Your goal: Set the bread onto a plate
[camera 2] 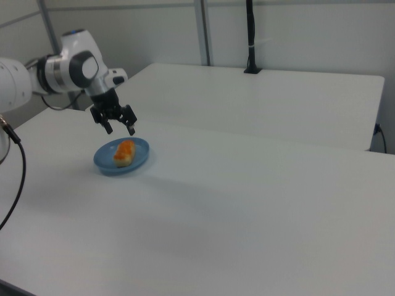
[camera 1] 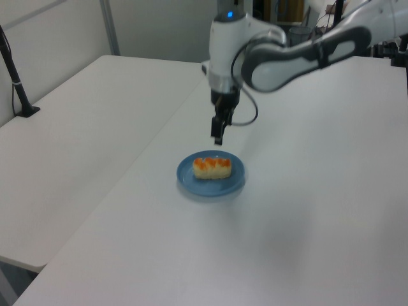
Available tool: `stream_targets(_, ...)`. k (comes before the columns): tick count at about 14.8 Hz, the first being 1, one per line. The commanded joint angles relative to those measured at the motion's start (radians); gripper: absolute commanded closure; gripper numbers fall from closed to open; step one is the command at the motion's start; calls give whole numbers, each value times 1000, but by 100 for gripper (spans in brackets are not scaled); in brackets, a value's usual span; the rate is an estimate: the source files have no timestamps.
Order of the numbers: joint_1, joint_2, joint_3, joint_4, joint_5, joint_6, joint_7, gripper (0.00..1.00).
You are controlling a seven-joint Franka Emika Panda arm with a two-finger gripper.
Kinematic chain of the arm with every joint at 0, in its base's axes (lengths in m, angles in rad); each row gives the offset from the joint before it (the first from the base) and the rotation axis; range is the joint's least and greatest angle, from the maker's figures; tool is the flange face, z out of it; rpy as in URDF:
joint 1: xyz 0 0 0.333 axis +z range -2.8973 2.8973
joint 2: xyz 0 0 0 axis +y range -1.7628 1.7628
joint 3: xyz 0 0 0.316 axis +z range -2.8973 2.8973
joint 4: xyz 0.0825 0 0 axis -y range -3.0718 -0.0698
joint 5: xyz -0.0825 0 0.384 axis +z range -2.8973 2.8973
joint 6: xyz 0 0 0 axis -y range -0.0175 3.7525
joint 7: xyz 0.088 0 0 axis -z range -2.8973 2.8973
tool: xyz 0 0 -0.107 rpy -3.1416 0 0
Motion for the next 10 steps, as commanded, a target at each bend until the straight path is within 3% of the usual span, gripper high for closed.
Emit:
stream_targets(1,-79,-228,45,-169,3,-80,-50,0)
stream_targets(5,-164,-344,48,-187,15,-236,-72,0)
stream_targets(7,-231,-394,52,-195,58,-287,-158,0)
stream_targets(10,-274,-427,50,-195,66,-330,-172,0)
